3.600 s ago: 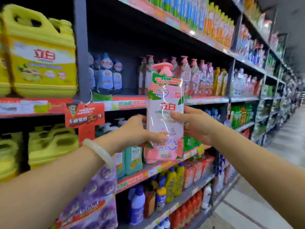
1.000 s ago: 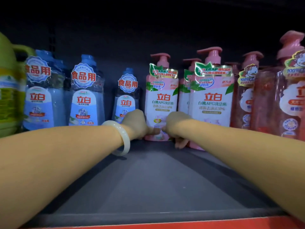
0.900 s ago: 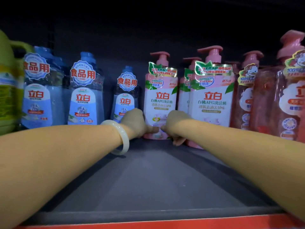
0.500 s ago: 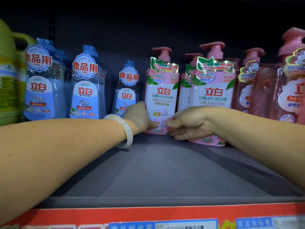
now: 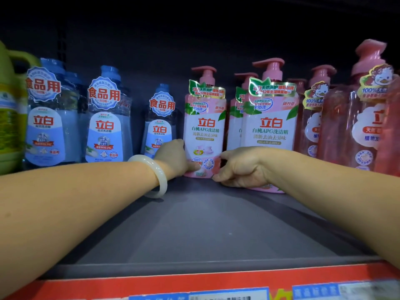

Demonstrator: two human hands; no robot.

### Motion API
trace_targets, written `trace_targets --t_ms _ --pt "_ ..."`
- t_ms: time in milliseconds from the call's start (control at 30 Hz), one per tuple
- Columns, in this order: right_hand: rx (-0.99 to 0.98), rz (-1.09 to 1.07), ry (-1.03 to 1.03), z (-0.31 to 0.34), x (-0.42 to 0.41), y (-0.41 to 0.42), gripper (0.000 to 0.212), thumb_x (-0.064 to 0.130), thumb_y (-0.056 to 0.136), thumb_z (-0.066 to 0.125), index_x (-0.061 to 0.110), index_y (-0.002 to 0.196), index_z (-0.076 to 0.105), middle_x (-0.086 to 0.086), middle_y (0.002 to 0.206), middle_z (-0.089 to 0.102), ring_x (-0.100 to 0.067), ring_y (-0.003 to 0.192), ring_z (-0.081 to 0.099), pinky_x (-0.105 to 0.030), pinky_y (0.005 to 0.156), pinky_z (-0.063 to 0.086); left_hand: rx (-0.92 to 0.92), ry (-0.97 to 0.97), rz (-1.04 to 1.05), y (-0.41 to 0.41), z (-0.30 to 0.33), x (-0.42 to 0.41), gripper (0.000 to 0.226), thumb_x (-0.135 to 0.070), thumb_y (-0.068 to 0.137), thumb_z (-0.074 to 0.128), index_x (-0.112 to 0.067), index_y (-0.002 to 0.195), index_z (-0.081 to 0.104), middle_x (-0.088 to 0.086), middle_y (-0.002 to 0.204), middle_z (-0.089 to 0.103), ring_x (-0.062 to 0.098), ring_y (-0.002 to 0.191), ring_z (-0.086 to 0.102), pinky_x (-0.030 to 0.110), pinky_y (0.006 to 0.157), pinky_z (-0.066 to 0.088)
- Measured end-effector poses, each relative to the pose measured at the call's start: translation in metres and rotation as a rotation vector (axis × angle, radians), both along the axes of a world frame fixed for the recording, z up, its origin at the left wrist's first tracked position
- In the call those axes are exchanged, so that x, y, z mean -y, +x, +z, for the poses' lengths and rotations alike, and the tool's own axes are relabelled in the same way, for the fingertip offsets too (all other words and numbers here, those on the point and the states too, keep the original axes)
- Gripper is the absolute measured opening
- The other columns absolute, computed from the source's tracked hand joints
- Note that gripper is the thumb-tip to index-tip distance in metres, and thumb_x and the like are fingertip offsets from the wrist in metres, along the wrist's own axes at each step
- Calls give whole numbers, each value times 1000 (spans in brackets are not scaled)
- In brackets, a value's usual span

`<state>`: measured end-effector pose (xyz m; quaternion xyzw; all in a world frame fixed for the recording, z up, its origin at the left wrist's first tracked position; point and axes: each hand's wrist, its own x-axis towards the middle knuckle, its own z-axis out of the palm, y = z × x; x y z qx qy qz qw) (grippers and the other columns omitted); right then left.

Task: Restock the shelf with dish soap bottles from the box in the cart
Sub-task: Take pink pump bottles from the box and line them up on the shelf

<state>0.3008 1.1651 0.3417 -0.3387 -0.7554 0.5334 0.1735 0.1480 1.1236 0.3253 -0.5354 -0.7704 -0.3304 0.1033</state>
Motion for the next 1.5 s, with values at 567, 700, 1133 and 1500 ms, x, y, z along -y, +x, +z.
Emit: trace_targets --t_ms 567,700,1133,1500 --pt "617 -105 1243 53 86 34 47 28 90 61 2 128 54 -9 124 59 -27 97 58 -29 79 47 -229 -221 -86 41 60 113 56 -37 79 73 -5 122 58 10 118 63 22 84 59 30 75 48" --pt "568 -49 1373 45 120 32 41 29 91 59 -1 119 60 -16 119 63 -32 109 58 -39 92 48 -290 -154 -37 45 56 152 51 -40 78 72 -3 111 62 14 107 66 29 92 59 37 83 47" --pt "98 507 1535 -36 301 -35 34 30 90 57 6 113 53 -16 121 58 -33 113 54 -33 80 44 -331 -459 470 56 -29 388 64 -38 80 70 -11 133 47 11 130 57 29 117 54 32 91 43" --pt "72 1079 1435 -172 572 -113 39 27 88 61 7 120 51 -19 125 54 -34 115 55 -36 87 47 33 -697 892 49 -176 671 56 -41 81 66 -16 128 50 8 124 59 29 114 57 35 89 47"
